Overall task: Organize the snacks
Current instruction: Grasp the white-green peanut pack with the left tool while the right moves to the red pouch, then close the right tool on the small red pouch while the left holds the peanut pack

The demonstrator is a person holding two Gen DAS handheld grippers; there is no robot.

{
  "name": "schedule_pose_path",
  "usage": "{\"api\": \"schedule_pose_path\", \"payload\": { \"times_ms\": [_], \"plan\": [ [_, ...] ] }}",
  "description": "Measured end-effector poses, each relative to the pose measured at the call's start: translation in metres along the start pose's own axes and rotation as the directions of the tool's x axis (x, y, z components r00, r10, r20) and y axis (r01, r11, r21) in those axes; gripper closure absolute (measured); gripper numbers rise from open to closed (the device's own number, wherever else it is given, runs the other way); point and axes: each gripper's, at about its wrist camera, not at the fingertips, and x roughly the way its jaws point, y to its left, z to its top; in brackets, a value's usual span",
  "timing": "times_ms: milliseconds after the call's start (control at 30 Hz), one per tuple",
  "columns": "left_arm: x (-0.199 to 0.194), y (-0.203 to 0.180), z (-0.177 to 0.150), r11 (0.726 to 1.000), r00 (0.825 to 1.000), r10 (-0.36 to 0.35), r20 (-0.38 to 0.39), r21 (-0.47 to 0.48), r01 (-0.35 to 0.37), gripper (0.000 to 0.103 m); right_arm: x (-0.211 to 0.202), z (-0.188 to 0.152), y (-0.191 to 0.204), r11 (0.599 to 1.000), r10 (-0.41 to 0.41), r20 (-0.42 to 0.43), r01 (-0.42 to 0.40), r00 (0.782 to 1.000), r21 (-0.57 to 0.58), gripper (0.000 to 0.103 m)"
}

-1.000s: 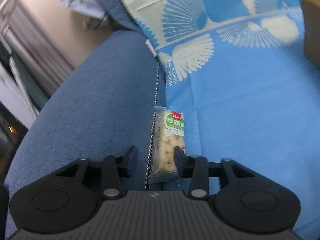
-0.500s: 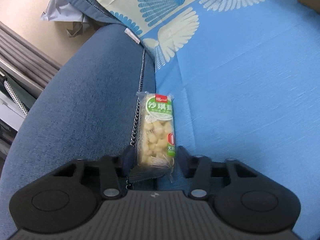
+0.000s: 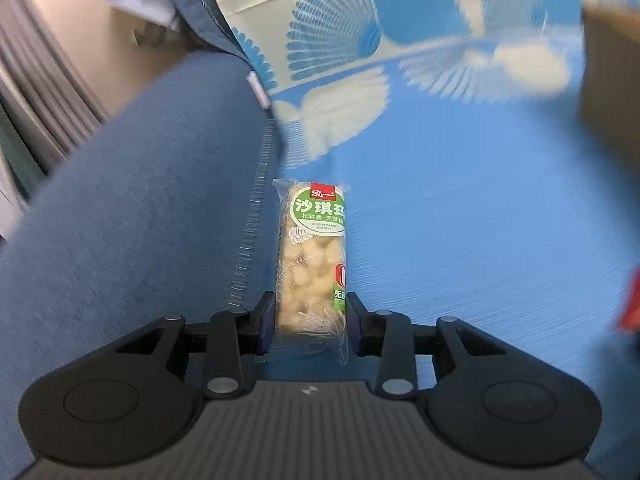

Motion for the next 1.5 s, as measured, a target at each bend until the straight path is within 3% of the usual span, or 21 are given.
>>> {"api": "schedule_pose_path", "payload": {
  "times_ms": [33,100,133,233,267,367,433,500,533,567,633,700,833,933,1000,1033,1067,1267,1500],
  "plan": [
    [-0.007,0.008,0.001,0.994,0.996,-0.084,-0.002,-0.070,0.083,0.063,-0.002,0.002,0.001,1.000,-0.010,0.017,0.010,1.000,-0.008,0.100],
    [-0.019,0.021,-0.003,0.968,0.982,-0.188,-0.010,-0.172,0.184,0.063,-0.006,0.004,0.005,0.998,-0.052,0.044,0.054,0.998,-0.032,0.098],
    [-0.024,0.025,-0.005,0.954,0.973,-0.230,-0.018,-0.203,0.221,0.063,-0.006,0.004,0.007,0.996,-0.069,0.041,0.071,0.997,-0.048,0.089],
    [-0.043,0.035,-0.020,0.901,0.936,-0.349,-0.038,-0.289,0.324,0.063,0.002,0.000,0.011,0.983,-0.158,0.008,0.158,0.987,-0.096,0.039],
    [-0.048,0.036,-0.027,0.894,0.929,-0.367,-0.043,-0.292,0.340,0.063,0.005,-0.001,0.012,0.979,-0.174,-0.013,0.171,0.985,-0.109,0.033],
    [-0.046,0.038,-0.039,0.884,0.911,-0.400,-0.101,-0.305,0.354,0.064,0.010,-0.004,0.012,0.977,-0.189,-0.041,0.184,0.981,-0.107,0.030],
    [-0.034,0.040,-0.040,0.866,0.895,-0.425,-0.136,-0.347,0.359,0.064,0.011,-0.003,0.008,0.982,-0.180,-0.055,0.176,0.982,-0.076,0.034],
    [-0.026,0.048,-0.039,0.840,0.884,-0.447,-0.136,-0.404,0.363,0.063,0.011,-0.002,-0.002,0.993,-0.115,-0.082,0.117,0.990,0.028,0.047],
    [-0.024,0.050,-0.039,0.827,0.879,-0.458,-0.134,-0.427,0.366,0.061,0.010,-0.001,-0.005,0.993,-0.094,-0.081,0.099,0.992,0.064,0.057],
    [-0.025,0.052,-0.042,0.818,0.876,-0.463,-0.133,-0.445,0.364,0.061,0.009,0.000,-0.005,0.993,-0.093,-0.073,0.097,0.993,0.065,0.078],
    [-0.022,0.053,-0.042,0.810,0.871,-0.472,-0.135,-0.458,0.368,0.061,0.006,0.000,-0.004,0.995,-0.054,-0.057,0.058,0.997,0.087,0.097],
    [-0.023,0.053,-0.042,0.817,0.873,-0.467,-0.139,-0.447,0.366,0.061,0.001,-0.001,-0.009,0.990,0.001,-0.042,0.006,0.999,0.144,0.102],
    [-0.023,0.055,-0.040,0.817,0.877,-0.460,-0.138,-0.452,0.357,0.059,-0.008,0.000,-0.005,0.989,0.044,-0.005,-0.043,0.999,0.145,0.102],
    [-0.022,0.058,-0.041,0.815,0.878,-0.458,-0.140,-0.461,0.351,0.057,-0.017,0.003,-0.002,0.993,0.010,0.034,-0.014,0.999,0.120,0.099],
    [-0.022,0.057,-0.040,0.813,0.876,-0.462,-0.135,-0.460,0.358,0.057,-0.018,0.004,-0.001,0.994,-0.052,0.043,0.048,0.998,0.097,0.072],
    [-0.022,0.056,-0.040,0.815,0.877,-0.462,-0.134,-0.455,0.359,0.057,-0.017,0.003,-0.002,0.993,-0.079,0.038,0.076,0.996,0.090,0.044],
    [-0.022,0.055,-0.040,0.819,0.878,-0.458,-0.138,-0.450,0.357,0.057,-0.014,0.003,-0.003,0.990,-0.110,0.029,0.108,0.993,0.086,0.035],
    [-0.025,0.049,-0.038,0.851,0.893,-0.426,-0.146,-0.398,0.341,0.055,0.011,-0.004,0.010,0.984,-0.177,-0.045,0.175,0.983,-0.033,0.030],
    [-0.025,0.050,-0.039,0.844,0.889,-0.436,-0.142,-0.408,0.348,0.055,0.015,-0.002,-0.012,0.982,-0.062,-0.075,0.074,0.995,0.174,0.030]
  ]
}}
